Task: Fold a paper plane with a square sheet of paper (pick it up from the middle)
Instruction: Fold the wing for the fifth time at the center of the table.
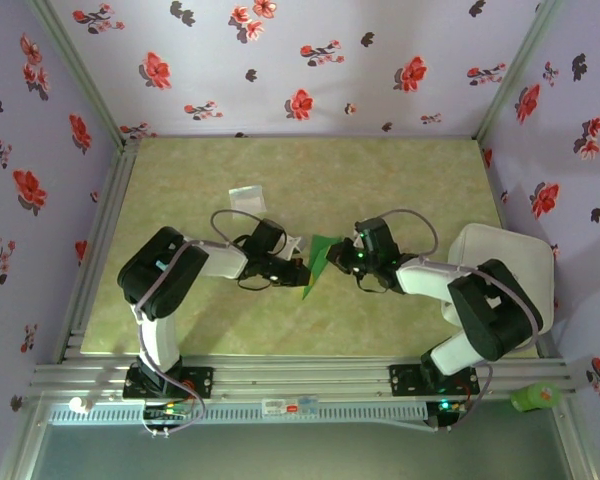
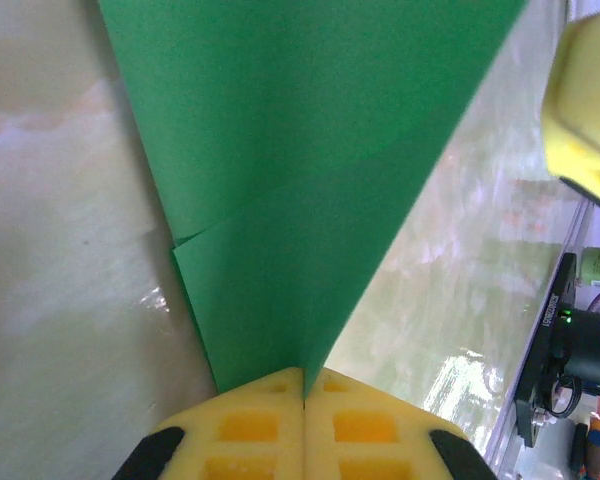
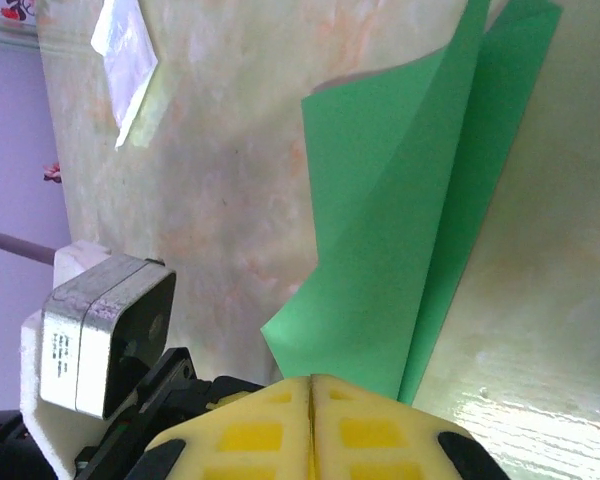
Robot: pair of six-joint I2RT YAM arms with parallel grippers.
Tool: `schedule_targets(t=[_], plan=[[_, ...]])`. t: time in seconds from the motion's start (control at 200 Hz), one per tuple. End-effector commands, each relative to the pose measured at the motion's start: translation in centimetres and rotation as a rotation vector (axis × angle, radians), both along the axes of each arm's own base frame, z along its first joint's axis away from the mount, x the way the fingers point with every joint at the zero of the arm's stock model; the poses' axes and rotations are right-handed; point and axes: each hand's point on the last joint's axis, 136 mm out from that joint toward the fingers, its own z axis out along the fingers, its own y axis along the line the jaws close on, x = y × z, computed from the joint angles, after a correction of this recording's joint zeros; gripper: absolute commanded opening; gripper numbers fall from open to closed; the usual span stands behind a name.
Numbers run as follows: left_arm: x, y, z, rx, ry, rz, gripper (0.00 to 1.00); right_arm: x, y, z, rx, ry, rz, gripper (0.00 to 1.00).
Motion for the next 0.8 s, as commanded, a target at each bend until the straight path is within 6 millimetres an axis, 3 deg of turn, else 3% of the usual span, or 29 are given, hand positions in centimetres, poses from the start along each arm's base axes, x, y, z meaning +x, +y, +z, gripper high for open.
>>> schedule_targets(t=[0.0, 0.125, 0.31, 0.795], plan=[[-1.6, 1.1, -3.7, 0.119, 0.070, -0.031, 0.00, -0.3, 1.5, -0.3, 0.035, -0.003, 0.057, 0.07], [-1.7, 1.2, -3.9, 0.128, 0.080, -0.034, 0.00, 0.0, 2.8, -0.7, 0.046, 0.004, 0.084, 0.07], [-1.8, 1.3, -4.2, 0.136, 0.094, -0.028, 0.00, 1.0, 2.8, -2.0, 0.023, 0.014, 0.054, 0.07], [-2.1, 1.5, -4.4, 0.143, 0.105, -0.029, 0.00, 1.2, 0.5, -4.6, -0.057, 0.070, -0.016, 0.07]])
